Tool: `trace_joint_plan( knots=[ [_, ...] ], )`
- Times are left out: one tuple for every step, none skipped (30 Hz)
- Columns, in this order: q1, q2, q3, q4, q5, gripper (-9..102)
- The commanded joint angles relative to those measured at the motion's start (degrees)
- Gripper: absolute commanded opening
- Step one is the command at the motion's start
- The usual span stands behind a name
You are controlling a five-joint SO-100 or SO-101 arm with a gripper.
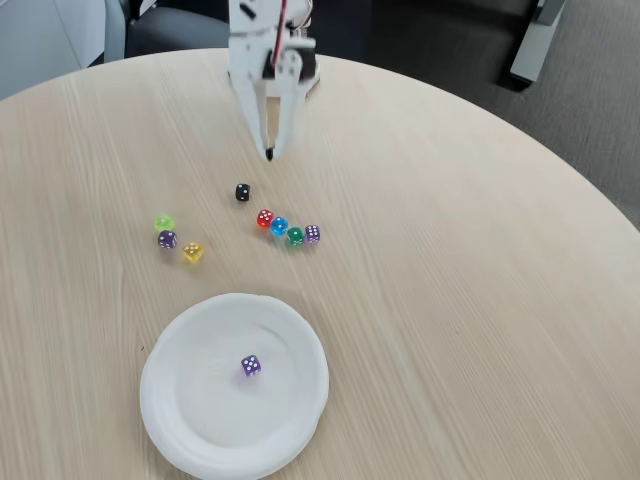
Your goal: Pick a purple dice and put it in the plate.
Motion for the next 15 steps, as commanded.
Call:
trace_joint_plan(
  knots=[
    [0.09,2.55,2.46,-1.05,-1.93,0],
    [0.09,4.04,3.6,-1.05,-3.08,0],
    [0.09,5.54,4.83,-1.05,-4.48,0],
    [0.09,6.59,5.98,-1.05,-6.42,0],
    [0.09,7.73,7.12,-1.05,-8.17,0],
    [0.09,8.44,8.17,-0.79,-9.4,0],
    [0.09,8.61,8.96,-0.7,-9.93,0],
    [0.09,8.61,9.58,-0.53,-10.11,0],
    [0.09,8.61,10.2,-0.44,-10.46,1],
    [0.09,8.61,10.72,-0.44,-10.99,1],
    [0.09,8.61,10.9,-0.35,-11.07,1],
    [0.09,8.61,10.9,-0.26,-11.25,1],
    [0.09,8.61,10.9,-0.26,-12.39,1],
    [0.09,8.61,10.9,-0.26,-13.36,1],
    [0.09,8.61,10.9,-0.26,-13.89,1]
  ],
)
